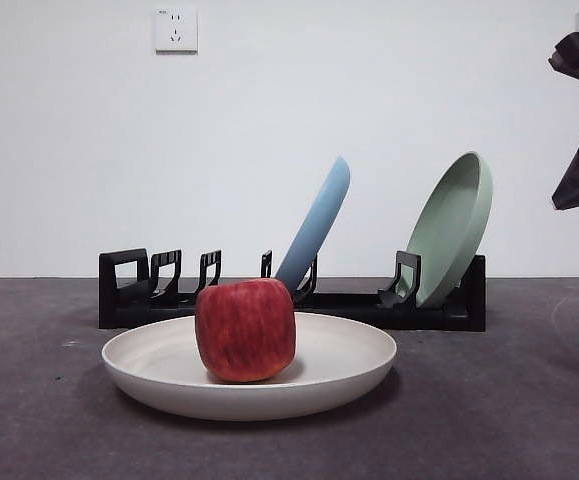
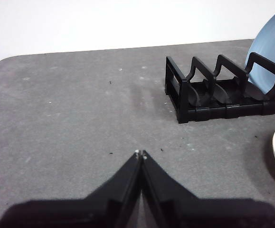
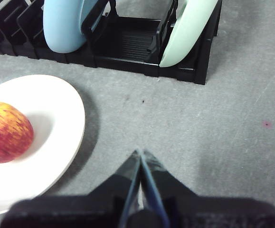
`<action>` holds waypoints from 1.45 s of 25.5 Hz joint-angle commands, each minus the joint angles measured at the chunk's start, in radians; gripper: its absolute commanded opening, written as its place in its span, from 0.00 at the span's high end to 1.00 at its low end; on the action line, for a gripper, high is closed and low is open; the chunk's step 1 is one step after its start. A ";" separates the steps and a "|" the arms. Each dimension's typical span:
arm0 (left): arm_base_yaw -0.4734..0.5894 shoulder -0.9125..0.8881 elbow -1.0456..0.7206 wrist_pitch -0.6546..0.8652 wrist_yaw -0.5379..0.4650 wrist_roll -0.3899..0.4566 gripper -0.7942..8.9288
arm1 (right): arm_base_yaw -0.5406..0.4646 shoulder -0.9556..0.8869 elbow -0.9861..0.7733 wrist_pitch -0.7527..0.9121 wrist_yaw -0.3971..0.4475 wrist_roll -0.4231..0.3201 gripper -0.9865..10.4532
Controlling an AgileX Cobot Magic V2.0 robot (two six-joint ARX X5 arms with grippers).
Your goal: Take the yellow plate from the plate rack,put the plate on the table,take the apple from the table,put the apple in the plate
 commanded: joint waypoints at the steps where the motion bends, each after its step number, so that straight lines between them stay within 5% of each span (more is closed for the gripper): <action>1: 0.003 -0.003 -0.013 0.000 -0.002 -0.007 0.92 | 0.000 -0.002 -0.007 0.005 0.003 0.009 0.91; 8: 0.003 -0.003 -0.013 0.000 -0.002 -0.006 0.92 | -0.008 -0.163 -0.007 -0.030 0.030 -0.006 0.91; 9: 0.003 -0.003 -0.013 0.000 -0.001 -0.007 0.92 | -0.020 -0.223 -0.007 -0.034 0.030 -0.053 0.91; 12: 0.003 -0.003 -0.013 0.000 -0.001 -0.007 0.92 | -0.098 -0.385 -0.008 -0.018 0.024 -0.142 0.91; 18: 0.003 -0.003 -0.013 0.000 -0.001 -0.007 0.92 | -0.313 -0.546 -0.038 -0.016 -0.014 -0.188 0.91; 24: 0.003 -0.003 -0.013 0.000 -0.002 -0.007 0.92 | -0.373 -0.616 -0.188 0.061 -0.110 -0.190 0.91; 37: 0.003 -0.003 -0.013 0.000 -0.001 -0.007 0.92 | -0.373 -0.753 -0.413 0.056 -0.106 -0.092 0.91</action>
